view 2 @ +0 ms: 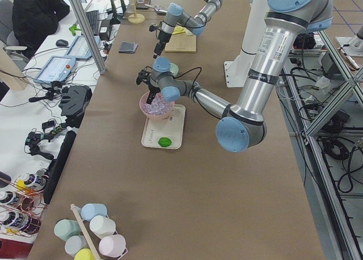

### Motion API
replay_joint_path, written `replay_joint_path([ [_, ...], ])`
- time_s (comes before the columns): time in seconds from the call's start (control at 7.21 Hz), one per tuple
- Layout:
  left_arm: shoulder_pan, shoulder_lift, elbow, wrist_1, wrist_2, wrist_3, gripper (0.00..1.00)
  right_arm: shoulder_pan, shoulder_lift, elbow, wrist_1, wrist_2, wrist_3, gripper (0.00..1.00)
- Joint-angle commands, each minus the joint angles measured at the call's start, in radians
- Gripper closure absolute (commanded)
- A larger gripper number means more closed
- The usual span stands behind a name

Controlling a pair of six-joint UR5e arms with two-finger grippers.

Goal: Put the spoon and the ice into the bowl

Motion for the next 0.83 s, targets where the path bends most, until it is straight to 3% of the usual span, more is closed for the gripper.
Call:
replay_joint_path([
  [0.0, 0.003, 0.001, 0.003, 0.003, 0.002, -0.006, 0.17, 0.049, -0.001, 0.016, -0.014, 0.056, -0.028, 0.0],
  [0.69, 0.013, -0.002, 0.032, 0.003, 0.004, -0.001, 0.17, 0.092, -0.003, 0.019, -0.014, 0.11, -0.061, 0.0],
])
